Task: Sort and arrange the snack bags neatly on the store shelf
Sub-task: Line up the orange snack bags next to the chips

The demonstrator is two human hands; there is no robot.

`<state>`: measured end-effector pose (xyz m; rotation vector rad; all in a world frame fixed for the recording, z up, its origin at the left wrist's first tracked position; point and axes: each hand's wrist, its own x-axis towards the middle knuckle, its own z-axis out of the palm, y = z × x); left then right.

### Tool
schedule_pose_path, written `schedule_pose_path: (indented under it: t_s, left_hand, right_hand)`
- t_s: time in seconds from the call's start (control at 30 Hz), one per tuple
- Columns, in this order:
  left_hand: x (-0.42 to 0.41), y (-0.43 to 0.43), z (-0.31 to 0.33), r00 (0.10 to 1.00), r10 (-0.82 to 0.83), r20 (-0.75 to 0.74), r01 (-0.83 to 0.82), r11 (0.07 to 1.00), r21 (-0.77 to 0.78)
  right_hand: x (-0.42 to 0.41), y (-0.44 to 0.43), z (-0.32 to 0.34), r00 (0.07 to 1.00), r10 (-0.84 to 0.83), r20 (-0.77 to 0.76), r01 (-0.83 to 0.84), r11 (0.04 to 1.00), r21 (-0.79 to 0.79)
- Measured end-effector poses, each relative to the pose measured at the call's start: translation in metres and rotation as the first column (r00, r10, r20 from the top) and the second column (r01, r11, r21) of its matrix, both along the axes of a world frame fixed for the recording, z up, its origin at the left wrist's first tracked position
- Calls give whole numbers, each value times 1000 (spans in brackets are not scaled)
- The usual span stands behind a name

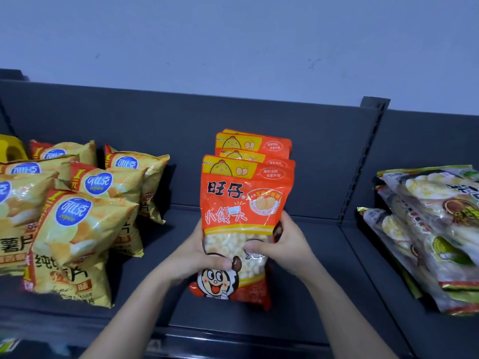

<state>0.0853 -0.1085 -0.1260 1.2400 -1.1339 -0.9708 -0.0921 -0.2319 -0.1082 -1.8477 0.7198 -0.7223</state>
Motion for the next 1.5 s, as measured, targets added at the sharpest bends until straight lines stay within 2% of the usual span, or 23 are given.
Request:
schedule_pose_path:
  t_s: [0.03,0.07,0.17,0.27,0.33,0.43,0.57,0.67,0.77,0.83,0.97,1.03,1.1,1.27,1.5]
  left_hand:
    - [0,1,-3,999,-35,-10,35,999,13]
    - [0,2,-3,999,-46,-8,46,999,14]
    - [-3,1,-1,995,-3,101,11,997,-73]
    - [-12,-2,-1,930,230,285,-177,964,-198]
    - [-13,-6,0,875,337,349,-259,933,-251]
    - [-8,-13,1,917,232,325,-193,970,-149]
    - [-9,-17,-3,933,99,346,-77,994,-77]
    - [-7,-20,-7,912,152,381,-113,986,-123]
    - [-3,-21,-9,870,248,425,-223,969,-109]
    - [-5,-17,-11,864,257,433,-243,966,-89]
    - [-7,-11,-16,862,214,460,-214,975,-54]
    - [-1,-8,-19,873,113,475,-128,992,-1]
    - [2,-5,-20,855,71,514,-86,996,5]
    - [2,-10,-26,824,209,526,-228,973,-28]
    - [-1,-8,-15,889,88,450,-117,992,36]
  right_hand:
    - [0,-1,-2,997,-69,-20,68,997,-22]
    - [0,-1,-3,997,-68,-25,68,998,3]
    - [3,3,-4,994,92,65,-99,989,112]
    - [2,15,1,971,27,239,-32,999,16]
    - [2,15,1,961,-19,276,38,997,-63]
    - [1,8,-7,984,-62,170,74,995,-63]
    - [-7,0,-17,994,110,2,-110,994,14]
    - [-13,0,-15,985,166,-37,-164,986,41]
    - [-11,2,-16,998,4,-66,-8,997,-71]
    - [-11,2,-18,997,-26,-78,17,994,-104]
    - [-21,2,-23,950,198,-241,-217,975,-52]
    - [-25,2,-25,929,215,-300,-249,966,-77]
    - [-25,3,-24,936,177,-303,-221,968,-117]
    - [-19,2,-33,957,55,-285,-111,976,-187]
    - [-16,1,-35,970,116,-212,-145,981,-129]
